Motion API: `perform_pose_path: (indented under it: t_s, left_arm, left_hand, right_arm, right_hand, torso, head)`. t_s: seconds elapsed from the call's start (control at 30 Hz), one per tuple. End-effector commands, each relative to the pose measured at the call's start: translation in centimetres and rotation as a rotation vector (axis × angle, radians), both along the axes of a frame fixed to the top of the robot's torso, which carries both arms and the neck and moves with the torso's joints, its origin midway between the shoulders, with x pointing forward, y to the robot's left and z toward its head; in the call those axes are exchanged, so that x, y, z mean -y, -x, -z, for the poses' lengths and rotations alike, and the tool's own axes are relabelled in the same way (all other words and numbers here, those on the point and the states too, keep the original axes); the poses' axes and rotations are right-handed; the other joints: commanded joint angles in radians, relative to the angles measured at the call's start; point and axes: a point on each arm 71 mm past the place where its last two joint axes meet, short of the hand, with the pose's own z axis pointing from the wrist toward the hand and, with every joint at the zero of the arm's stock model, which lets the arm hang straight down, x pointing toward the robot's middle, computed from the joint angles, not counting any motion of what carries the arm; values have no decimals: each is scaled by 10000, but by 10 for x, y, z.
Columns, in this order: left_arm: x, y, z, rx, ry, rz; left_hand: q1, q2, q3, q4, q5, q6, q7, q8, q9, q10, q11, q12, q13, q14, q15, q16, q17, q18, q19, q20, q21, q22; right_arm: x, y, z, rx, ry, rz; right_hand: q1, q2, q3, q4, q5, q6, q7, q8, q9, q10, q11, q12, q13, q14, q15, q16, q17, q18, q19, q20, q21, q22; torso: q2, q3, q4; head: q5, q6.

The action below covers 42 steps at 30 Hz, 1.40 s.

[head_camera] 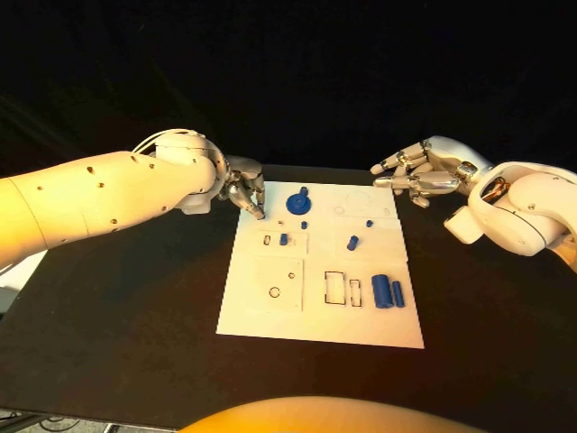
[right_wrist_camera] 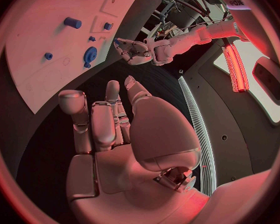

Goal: Assemble the parts on the task board

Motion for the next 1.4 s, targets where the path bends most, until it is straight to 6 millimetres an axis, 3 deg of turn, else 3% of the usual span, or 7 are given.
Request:
perform_pose_path:
  t_s: [0.03,0.2,0.43,0.57,0.7,0.97,1.4]
  left_arm:
    - [-4,5,4,-1181,1221,-1496]
    - [-7,13,9,-1913,2133,-2844]
    - [-10,25,14,-2227,3135,-4990]
    - [-9,31,17,-2011,3301,-5531]
    - [-8,39,23,-1646,3236,-5788]
    - [-3,50,35,-943,2582,-5634]
    - [10,55,41,-85,2470,-5199]
  left_hand:
    - [-254,-48,332,-115,47,139,-87,678,1075,-128,13,-118,-97,1036,-17,24,2627,-128,421,-86,-58,1673]
    - [-803,-211,1310,-511,41,2,2,1093,1465,-255,50,-404,-409,1036,36,24,2627,-110,407,-59,-153,1645]
    - [-1695,-395,2610,-1065,109,-295,29,1823,1994,-147,47,-345,-376,1036,55,24,2627,-118,452,-26,-127,1685]
    - [-2415,-600,3411,-1424,683,-477,-1,2461,2375,-109,35,-340,-487,1036,36,24,2627,-134,502,-65,-49,1745]
    - [-2871,-707,3924,-1704,1096,-684,-52,2963,2648,-48,-6,-259,-499,1036,-5,24,2627,-154,543,-94,25,1801]
    - [-3158,-755,4057,-1786,1225,-721,-113,3313,2796,77,-59,-165,-506,1036,-54,24,2627,-166,571,-117,72,1839]
    - [-3223,-843,3988,-1786,1202,-748,-134,3427,2837,115,-83,-156,-553,1036,-78,24,2627,-178,592,-136,128,1870]
  right_arm:
    - [-1,1,0,-8,46,-122]
    - [-1,0,1,-18,42,-91]
    - [0,0,1,-22,48,-61]
    - [0,0,1,-22,51,-52]
    - [0,-1,1,-19,49,-56]
    - [0,-1,1,21,36,-32]
    - [0,-2,0,75,17,-18]
  right_hand:
    - [30,65,-37,-16,-29,38,16,35,-12,21,-63,-26,-16,155,45,-57,-6,157,-24,-20,-51,-9]
    - [30,65,-37,-16,-29,38,16,35,-12,21,-63,-26,-16,155,45,-57,-6,157,-24,-20,-51,-9]
    - [49,52,-45,-28,-34,36,14,38,-13,17,-65,-27,-21,156,43,-61,-5,157,-22,-21,-56,-12]
    - [49,52,-45,-28,-34,36,14,38,-13,17,-65,-27,-21,156,43,-61,-5,157,-22,-21,-56,-12]
    - [49,52,-45,-28,-34,36,14,38,-13,17,-65,-27,-21,156,43,-61,-5,157,-22,-21,-56,-12]
    - [49,52,-45,-28,-34,36,14,38,-13,17,-65,-27,-21,156,43,-61,-5,157,-22,-21,-56,-12]
    - [59,46,-51,-34,-31,34,14,39,-14,14,-65,-28,-25,156,42,-70,-12,159,-25,-22,-64,-22]
  torso:
    - [-4,20,8]
    - [-28,60,41]
    - [-67,91,103]
    - [-86,104,118]
    - [-76,93,102]
    - [-71,93,120]
    - [-59,90,88]
  head:
    - [-4,15]
    - [0,-3]
    - [-18,-22]
    - [-27,-42]
    - [-24,-42]
    - [-13,-80]
    - [28,-122]
